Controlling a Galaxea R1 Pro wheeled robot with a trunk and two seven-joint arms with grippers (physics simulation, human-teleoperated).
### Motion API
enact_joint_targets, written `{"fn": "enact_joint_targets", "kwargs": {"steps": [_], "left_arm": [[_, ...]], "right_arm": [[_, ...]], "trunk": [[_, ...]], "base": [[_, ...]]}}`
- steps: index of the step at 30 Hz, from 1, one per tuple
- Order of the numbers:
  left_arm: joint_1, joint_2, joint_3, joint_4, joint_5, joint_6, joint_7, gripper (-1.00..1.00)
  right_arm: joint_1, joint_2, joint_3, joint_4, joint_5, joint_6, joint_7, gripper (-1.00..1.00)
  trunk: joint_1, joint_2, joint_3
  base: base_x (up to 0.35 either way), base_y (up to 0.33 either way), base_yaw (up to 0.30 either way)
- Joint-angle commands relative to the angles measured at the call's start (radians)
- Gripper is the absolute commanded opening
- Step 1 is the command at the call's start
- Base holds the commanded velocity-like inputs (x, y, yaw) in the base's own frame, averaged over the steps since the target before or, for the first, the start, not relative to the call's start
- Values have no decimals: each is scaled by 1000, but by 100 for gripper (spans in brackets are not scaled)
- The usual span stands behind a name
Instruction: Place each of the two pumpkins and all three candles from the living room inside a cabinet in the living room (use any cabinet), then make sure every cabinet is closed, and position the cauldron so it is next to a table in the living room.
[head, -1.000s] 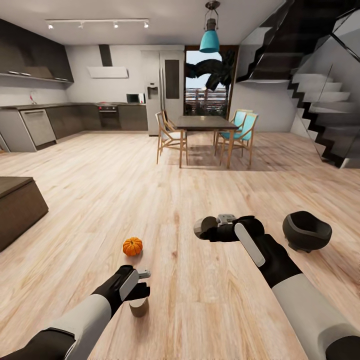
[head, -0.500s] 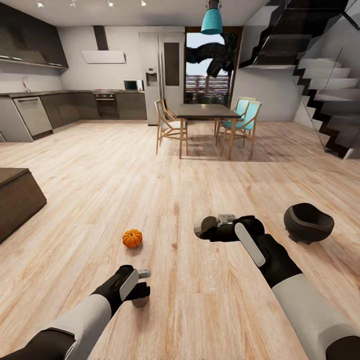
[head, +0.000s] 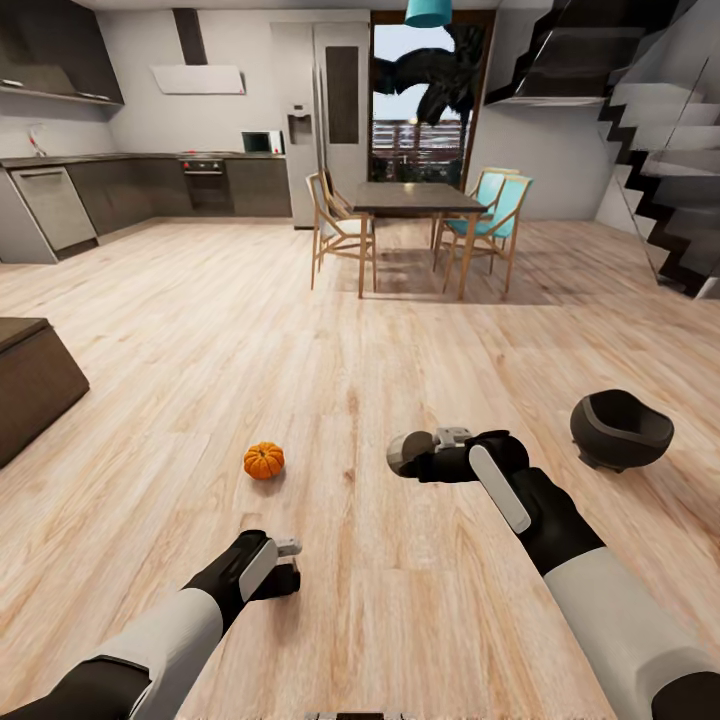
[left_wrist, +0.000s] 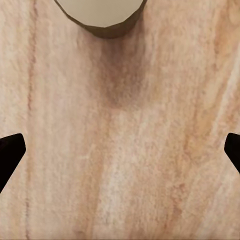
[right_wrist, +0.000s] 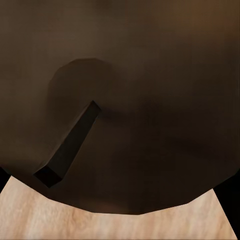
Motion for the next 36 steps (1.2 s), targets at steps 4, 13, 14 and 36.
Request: {"fn": "enact_joint_targets", "kwargs": {"steps": [4,13,14,36], "left_arm": [[0,1,-7,-4,11,-2,8,100],[0,1,-7,0,11,-66,-18,100],[0,1,-7,0,11,-67,-19,100],[0,2,-10,0,9,-69,-23,100]], "right_arm": [[-1,-1,3,-1,-9,2,-9,-100],[-1,-1,3,-1,-9,2,-9,-100],[-1,-1,3,-1,-9,2,-9,-100],[-1,-1,3,-1,-9,2,-9,-100]], "trunk": [[1,-1,-9],[1,-1,-9],[1,-1,-9],[1,-1,-16]], "base": [[0,0,0],[87,16,0],[292,66,0],[61,9,0]]}}
